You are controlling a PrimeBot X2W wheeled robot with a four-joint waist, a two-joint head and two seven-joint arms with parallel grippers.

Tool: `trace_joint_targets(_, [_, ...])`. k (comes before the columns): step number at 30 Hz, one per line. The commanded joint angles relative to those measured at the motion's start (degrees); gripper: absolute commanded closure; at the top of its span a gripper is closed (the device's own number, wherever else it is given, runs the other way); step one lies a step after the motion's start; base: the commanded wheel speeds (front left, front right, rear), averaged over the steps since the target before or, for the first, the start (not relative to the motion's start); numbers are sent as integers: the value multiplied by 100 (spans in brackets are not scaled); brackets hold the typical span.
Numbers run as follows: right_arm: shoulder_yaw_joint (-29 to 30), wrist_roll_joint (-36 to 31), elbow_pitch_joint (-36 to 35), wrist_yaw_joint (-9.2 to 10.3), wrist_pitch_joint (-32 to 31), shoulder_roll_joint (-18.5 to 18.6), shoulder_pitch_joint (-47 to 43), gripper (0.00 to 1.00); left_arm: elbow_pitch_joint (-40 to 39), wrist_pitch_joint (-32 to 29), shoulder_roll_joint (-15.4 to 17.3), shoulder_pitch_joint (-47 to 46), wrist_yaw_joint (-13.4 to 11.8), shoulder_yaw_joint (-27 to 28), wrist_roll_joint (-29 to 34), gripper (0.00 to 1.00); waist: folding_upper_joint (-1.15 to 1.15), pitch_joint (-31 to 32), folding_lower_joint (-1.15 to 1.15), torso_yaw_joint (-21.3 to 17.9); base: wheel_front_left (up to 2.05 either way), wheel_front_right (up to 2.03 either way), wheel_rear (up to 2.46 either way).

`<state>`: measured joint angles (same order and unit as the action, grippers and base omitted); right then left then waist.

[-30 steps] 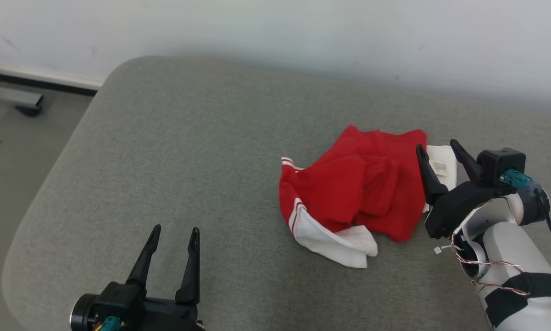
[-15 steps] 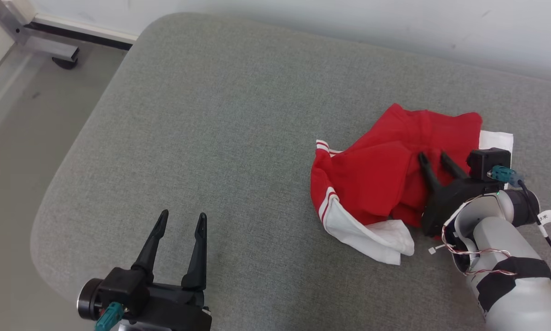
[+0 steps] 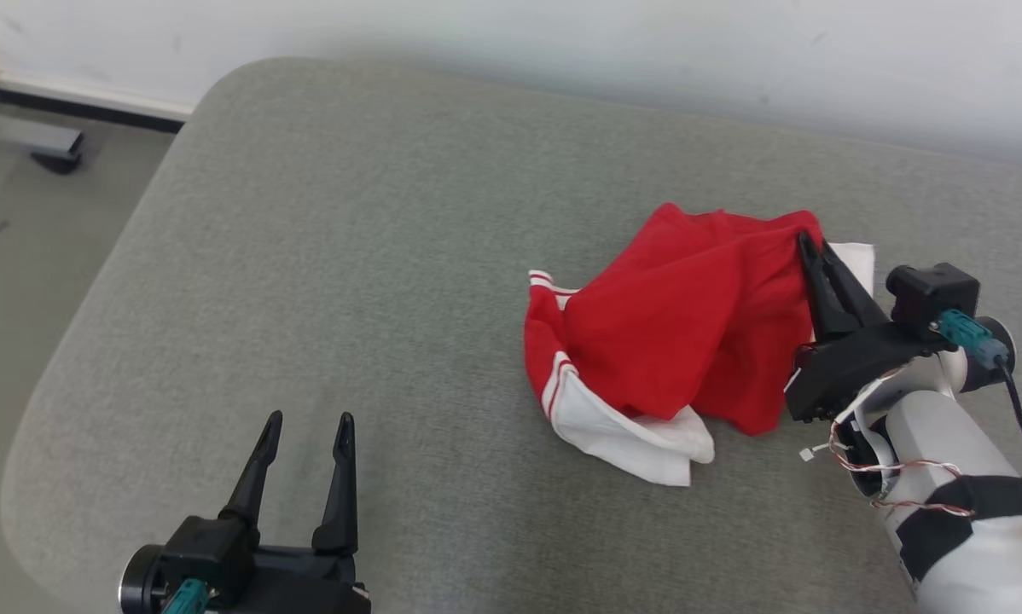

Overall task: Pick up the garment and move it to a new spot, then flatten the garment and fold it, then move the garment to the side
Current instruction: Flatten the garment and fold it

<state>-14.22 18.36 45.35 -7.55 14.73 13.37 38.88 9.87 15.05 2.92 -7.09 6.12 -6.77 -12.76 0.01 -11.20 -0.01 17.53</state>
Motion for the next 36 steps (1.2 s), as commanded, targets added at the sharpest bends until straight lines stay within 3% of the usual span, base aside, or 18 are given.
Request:
trace_joint_targets(1, [18, 30, -255, 15, 45, 92, -194, 100, -10, 17, -4, 91, 24, 38, 53, 0, -1, 233, 1, -360, 0, 0, 0])
trace_joint_targets(14, [967, -379, -3207, 15, 22, 487, -2468, 100, -46, 17, -5, 422, 29, 306, 183, 0, -1, 575, 1, -1250, 0, 0, 0])
trace_joint_targets(21, [1751, -585, -4292, 15, -355, 245, -3771, 100, -58, 17, -4, 458, 60, 324, 199, 0, -1, 591, 1, -1463, 0, 0, 0])
trace_joint_targets(27, [2128, -626, -4588, 15, -658, -133, -4539, 100, -33, 17, -4, 471, 77, 340, 216, 0, -1, 637, 1, -1501, 0, 0, 0])
trace_joint_targets(28, [2137, -642, -4576, 15, -701, -173, -4592, 71, -27, 17, -4, 489, 81, 345, 223, 0, -1, 653, 1, -1506, 0, 0, 0])
trace_joint_targets(29, [2150, -667, -4580, 15, -684, -201, -4609, 9, -14, 17, -4, 497, 86, 348, 229, 0, -1, 675, 1, -1506, 0, 0, 0])
trace_joint_targets(30, [2164, -664, -4549, 15, -655, -214, -4629, 0, -5, 17, -4, 509, 91, 359, 234, 0, -1, 696, 1, -1508, 0, 0, 0])
trace_joint_targets(36, [2191, -690, -4569, 15, -448, -283, -4539, 0, 21, 17, -4, 635, 86, 446, 267, 0, -1, 869, 1, -1540, 0, 0, 0])
